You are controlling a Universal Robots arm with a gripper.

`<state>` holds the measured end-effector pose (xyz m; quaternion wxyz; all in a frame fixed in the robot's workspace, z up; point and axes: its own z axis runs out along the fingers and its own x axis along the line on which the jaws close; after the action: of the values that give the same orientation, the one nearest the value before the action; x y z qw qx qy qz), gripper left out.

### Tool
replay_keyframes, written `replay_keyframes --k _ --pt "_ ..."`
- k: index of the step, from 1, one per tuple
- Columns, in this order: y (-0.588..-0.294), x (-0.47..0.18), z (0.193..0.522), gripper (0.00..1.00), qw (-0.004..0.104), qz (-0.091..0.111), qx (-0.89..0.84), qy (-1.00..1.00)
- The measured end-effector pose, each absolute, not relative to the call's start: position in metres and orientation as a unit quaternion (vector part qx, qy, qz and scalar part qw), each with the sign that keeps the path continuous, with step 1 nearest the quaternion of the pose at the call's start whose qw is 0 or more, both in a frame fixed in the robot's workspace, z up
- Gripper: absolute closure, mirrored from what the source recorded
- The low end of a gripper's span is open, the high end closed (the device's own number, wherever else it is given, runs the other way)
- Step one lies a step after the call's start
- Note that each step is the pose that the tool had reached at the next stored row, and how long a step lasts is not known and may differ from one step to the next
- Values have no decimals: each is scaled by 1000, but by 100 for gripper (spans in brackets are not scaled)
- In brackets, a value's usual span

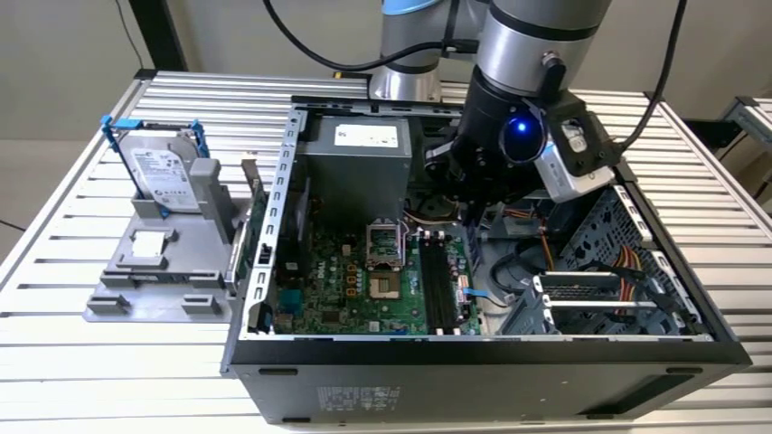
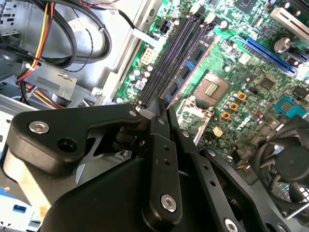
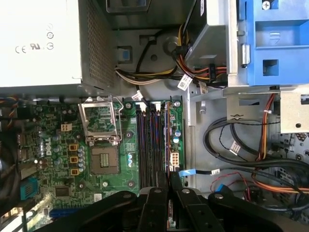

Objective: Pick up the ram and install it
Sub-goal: 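Insert the ram into the slot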

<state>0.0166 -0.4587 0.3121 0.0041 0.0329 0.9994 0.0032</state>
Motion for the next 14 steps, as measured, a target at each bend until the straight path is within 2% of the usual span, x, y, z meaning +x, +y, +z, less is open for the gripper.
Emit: replay_keyframes --k 14 --pt "-458 17 306 100 4 3 33 999"
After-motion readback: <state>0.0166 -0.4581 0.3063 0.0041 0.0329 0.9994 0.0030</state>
